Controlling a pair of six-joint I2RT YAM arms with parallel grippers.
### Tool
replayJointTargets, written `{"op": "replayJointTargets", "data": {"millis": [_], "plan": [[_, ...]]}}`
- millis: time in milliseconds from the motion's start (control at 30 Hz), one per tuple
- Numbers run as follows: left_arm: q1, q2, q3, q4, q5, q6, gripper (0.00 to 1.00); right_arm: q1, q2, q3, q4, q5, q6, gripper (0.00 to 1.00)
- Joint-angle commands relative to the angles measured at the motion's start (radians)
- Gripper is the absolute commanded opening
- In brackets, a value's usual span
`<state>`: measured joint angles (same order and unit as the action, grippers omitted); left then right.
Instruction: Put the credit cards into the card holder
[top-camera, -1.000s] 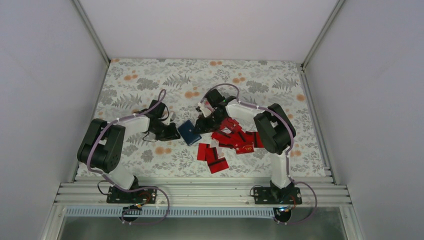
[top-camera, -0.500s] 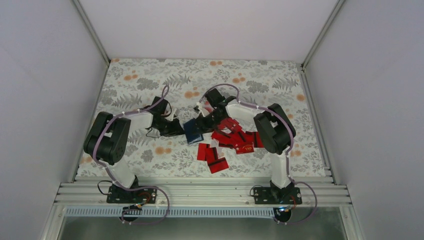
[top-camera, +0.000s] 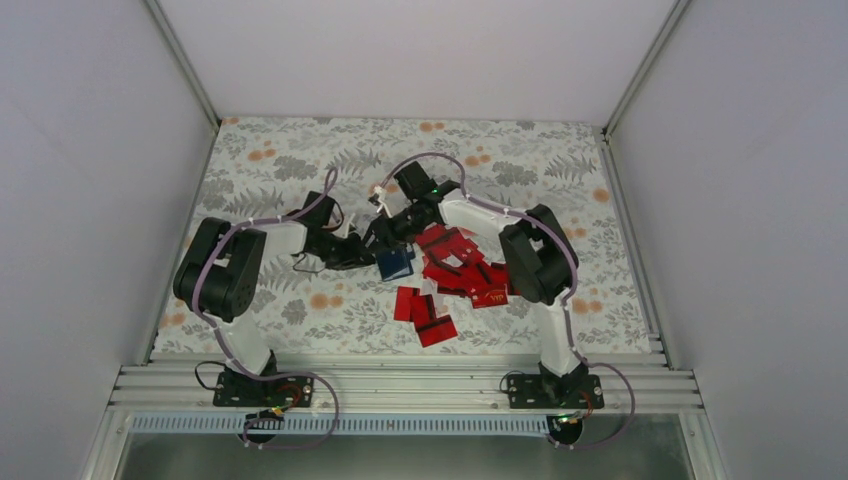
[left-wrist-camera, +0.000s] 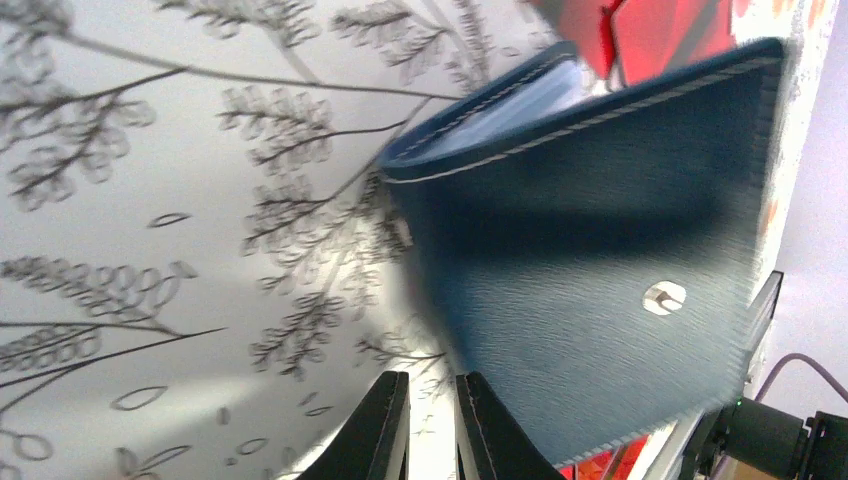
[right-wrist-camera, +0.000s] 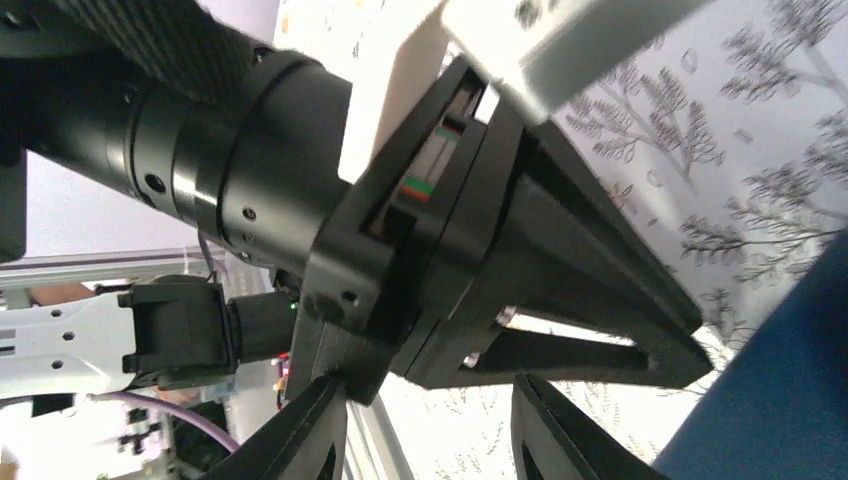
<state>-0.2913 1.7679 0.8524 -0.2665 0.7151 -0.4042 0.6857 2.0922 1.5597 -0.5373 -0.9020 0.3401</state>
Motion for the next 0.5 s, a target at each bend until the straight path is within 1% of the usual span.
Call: {"op": "replayJointTargets", "data": {"millis": [0, 200, 267, 367, 467], "plan": [[0.021, 0.022, -0.023, 0.037, 0.060, -0.006, 0.13, 0.028, 0.074, 0.034, -0.007, -0.010, 0.026, 0.42], [0.068, -0.004, -0.070, 0.044, 0.093, -0.005, 0.13, 0.039, 0.122, 0.114, -0.032, 0.002, 0.042, 0.40], [0.069, -0.022, -0.062, 0.003, 0.055, 0.018, 0.13, 0.036, 0.089, 0.130, -0.049, 0.040, 0.033, 0.41], [0.069, -0.058, -0.050, -0.048, -0.001, 0.045, 0.14, 0.018, -0.001, 0.127, -0.091, 0.121, 0.011, 0.43], [0.069, -0.059, -0.041, -0.063, -0.031, 0.059, 0.14, -0.021, -0.102, 0.044, -0.109, 0.200, 0.003, 0.43]]}}
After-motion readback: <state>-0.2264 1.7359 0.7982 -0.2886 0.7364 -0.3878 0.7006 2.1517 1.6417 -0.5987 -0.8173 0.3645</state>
